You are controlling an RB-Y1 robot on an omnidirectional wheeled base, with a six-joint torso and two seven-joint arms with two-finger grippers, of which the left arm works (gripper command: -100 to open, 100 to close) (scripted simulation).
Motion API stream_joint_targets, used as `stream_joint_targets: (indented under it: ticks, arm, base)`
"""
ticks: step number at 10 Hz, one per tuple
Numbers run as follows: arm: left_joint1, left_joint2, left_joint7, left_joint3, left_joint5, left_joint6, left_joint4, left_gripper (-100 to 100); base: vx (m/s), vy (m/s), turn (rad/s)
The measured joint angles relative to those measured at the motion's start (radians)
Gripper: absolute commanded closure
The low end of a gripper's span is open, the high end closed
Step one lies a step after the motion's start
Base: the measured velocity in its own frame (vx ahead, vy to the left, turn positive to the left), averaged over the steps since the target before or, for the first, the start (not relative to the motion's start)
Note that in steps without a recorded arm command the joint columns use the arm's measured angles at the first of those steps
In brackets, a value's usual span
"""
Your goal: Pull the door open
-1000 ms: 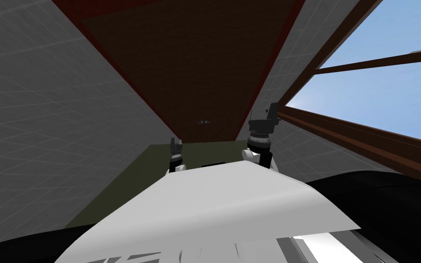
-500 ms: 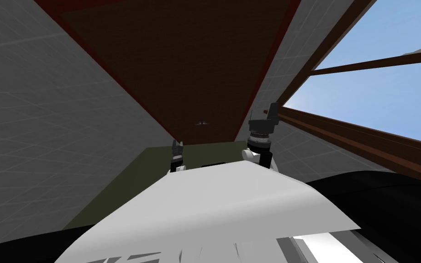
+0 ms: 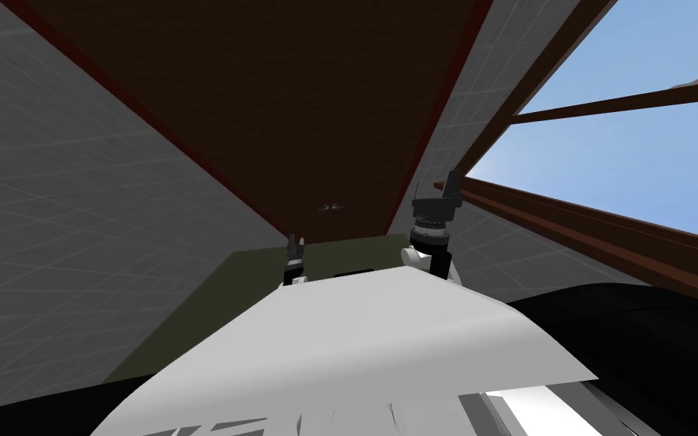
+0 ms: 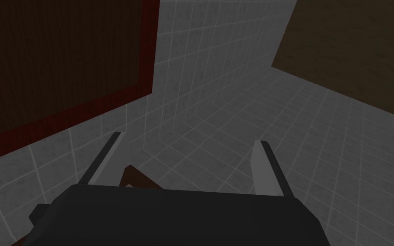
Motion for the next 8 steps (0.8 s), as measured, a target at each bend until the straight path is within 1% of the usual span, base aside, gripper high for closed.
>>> stream_joint_targets:
  ticks: [1, 2, 4, 5, 8]
  arm:
    - [-0.008, 0.007, 0.006, 0.002, 0.002, -0.006, 0.029, -100]
    - [-0.006, 0.012, 0.010, 0.001, 0.002, -0.013, 0.050, -100]
    - [-0.026, 0.026, 0.020, 0.005, 0.006, -0.020, 0.104, -100]
    - [-0.038, 0.029, 0.022, 0.005, 0.006, -0.030, 0.142, -100]
    - [-0.051, 0.043, 0.034, 0.006, 0.008, -0.049, 0.216, -100]
  base:
    - [0.126, -0.031, -0.081]
    - [0.113, -0.014, -0.071]
    - [0.114, -0.033, -0.085]
    - [0.102, -0.020, -0.068]
    - [0.111, -0.015, -0.084]
